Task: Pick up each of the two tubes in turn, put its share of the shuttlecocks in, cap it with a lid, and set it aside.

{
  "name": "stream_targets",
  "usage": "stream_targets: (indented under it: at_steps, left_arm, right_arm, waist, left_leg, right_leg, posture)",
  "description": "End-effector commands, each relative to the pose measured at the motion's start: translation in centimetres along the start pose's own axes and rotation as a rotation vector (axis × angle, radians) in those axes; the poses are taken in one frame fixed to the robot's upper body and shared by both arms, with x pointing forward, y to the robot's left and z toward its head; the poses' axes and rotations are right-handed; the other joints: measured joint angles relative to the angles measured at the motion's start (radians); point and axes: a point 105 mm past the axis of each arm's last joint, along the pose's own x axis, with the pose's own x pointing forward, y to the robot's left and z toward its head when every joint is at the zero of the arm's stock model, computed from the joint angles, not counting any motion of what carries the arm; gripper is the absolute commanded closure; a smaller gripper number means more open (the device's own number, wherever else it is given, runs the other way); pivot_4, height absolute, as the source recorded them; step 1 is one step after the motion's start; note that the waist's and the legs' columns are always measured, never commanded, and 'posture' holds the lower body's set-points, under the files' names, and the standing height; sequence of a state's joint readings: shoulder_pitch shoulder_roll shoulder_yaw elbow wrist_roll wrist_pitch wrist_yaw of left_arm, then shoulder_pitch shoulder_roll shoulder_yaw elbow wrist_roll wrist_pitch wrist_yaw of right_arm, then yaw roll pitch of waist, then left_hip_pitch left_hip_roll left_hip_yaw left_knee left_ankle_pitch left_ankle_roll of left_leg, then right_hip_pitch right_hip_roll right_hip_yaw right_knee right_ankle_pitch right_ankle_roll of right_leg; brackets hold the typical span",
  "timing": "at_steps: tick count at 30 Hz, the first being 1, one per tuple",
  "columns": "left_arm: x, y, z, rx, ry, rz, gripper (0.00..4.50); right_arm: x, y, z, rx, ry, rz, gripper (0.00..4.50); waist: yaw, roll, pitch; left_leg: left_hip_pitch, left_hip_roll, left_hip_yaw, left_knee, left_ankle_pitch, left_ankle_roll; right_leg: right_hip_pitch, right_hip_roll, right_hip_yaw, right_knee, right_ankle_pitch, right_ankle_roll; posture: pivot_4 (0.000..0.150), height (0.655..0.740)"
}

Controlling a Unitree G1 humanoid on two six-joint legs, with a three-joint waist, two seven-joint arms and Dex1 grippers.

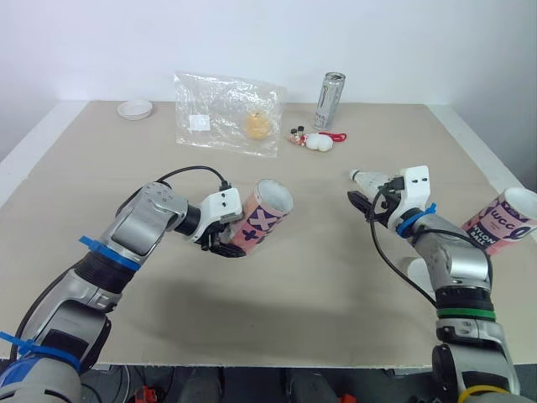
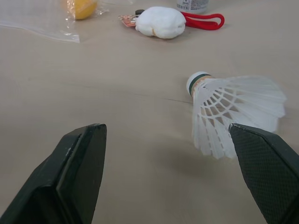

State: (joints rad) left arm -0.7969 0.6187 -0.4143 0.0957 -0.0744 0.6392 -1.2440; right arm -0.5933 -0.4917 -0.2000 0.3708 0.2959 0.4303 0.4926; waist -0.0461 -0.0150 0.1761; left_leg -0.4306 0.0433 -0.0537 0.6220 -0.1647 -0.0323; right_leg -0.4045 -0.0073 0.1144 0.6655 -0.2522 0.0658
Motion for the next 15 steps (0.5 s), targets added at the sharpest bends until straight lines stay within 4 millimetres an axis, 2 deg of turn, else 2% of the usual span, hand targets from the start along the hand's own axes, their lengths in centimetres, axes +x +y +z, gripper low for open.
stream_targets:
  at_steps: [1,12,15]
  left_arm:
    - [0.1,0.1,-0.6,-0.013,0.024,0.025,1.48]
    - [-0.1,0.2,-0.7,-0.029,0.019,0.044,1.48]
    - [-0.2,0.3,-0.8,-0.031,0.02,0.051,1.48]
  right_arm:
    - [0.8,-0.4,1.1,0.014,-0.041,-0.024,0.03]
    - [3.2,-0.5,1.8,0.056,-0.063,-0.085,0.03]
    - [3.4,-1.1,1.8,0.065,-0.067,-0.122,0.71]
  waist:
    - [-0.001,0.0,0.0]
    - [-0.002,0.0,0.0]
    - [-0.002,0.0,0.0]
  left_leg:
    - [0.0,0.0,0.0,0.0,0.0,0.0]
    - [0.0,0.0,0.0,0.0,0.0,0.0]
    - [0.0,0.0,0.0,-0.001,0.0,0.0]
  right_leg:
    - [0.0,0.0,0.0,0.0,0.0,0.0]
    - [0.0,0.0,0.0,0.0,0.001,0.002]
    - [0.0,0.0,0.0,0.0,0.001,0.002]
  posture:
    - [0.15,0.74]
    - [0.15,0.74]
    - [0.15,0.74]
